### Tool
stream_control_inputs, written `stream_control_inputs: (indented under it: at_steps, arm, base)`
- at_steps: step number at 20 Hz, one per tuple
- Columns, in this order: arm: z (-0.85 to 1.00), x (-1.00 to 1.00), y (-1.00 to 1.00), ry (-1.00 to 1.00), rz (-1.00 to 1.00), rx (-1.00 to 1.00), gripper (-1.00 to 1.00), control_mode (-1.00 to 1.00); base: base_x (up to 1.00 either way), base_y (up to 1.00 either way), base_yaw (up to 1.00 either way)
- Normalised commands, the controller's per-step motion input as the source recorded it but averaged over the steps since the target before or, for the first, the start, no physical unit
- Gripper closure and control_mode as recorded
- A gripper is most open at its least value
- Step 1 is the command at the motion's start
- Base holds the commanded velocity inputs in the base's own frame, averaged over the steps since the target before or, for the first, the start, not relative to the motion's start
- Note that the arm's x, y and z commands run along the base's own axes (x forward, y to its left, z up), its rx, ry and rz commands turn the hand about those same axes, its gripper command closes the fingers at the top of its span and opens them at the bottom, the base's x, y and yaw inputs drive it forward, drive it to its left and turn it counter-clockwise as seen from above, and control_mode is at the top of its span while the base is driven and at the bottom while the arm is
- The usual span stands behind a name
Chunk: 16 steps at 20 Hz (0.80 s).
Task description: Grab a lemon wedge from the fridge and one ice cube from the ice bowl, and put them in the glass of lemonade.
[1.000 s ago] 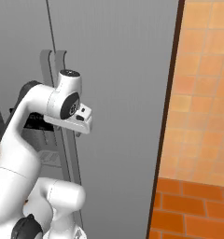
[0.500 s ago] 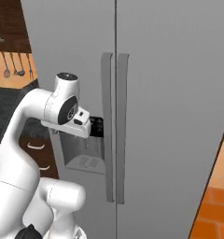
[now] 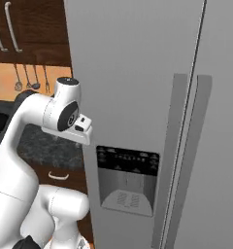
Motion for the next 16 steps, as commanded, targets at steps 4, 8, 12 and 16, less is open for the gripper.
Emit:
stream_control_inputs:
  at_steps: [4, 8, 12, 16]
  arm:
    - [0.00, 0.00, 0.00, 0.00, 0.00, 0.00, -1.00, 1.00]
    - [0.00, 0.00, 0.00, 0.00, 0.00, 0.00, -1.00, 1.00]
    - [0.00, 0.00, 0.00, 0.00, 0.00, 0.00, -1.00, 1.00]
    - [0.00, 0.00, 0.00, 0.00, 0.00, 0.00, -1.00, 1.00]
  base:
    - [0.28, 1.00, 0.00]
    - [0.10, 1.00, 0.05]
    - [0.66, 0.94, 0.09]
    - [0.63, -0.08, 0.09]
